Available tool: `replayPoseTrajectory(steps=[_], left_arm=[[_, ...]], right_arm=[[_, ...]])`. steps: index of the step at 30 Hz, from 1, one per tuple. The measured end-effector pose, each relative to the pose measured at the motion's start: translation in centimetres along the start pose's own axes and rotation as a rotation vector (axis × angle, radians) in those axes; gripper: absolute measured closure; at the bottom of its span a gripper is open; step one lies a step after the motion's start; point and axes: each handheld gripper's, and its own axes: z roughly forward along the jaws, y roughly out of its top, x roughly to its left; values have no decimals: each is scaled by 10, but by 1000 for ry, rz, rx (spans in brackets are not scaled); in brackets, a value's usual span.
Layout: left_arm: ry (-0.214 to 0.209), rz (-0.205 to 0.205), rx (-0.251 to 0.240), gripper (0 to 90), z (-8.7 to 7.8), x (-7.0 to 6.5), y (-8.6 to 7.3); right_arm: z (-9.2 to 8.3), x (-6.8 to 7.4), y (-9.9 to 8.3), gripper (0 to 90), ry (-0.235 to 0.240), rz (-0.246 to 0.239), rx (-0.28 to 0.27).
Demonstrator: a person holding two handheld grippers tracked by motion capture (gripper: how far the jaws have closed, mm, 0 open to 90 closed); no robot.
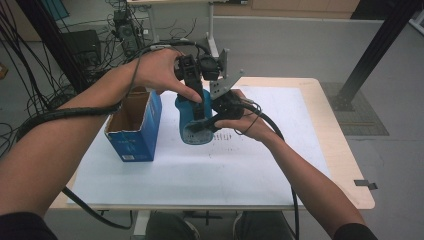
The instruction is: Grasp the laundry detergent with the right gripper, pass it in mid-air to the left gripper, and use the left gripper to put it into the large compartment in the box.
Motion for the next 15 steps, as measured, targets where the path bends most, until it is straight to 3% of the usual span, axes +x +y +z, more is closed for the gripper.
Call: replayPoseTrajectory(steps=[15], left_arm=[[5, 8, 11, 171, 3, 0, 0]], right_arm=[[-1, 1, 1, 435, 7, 5, -7]])
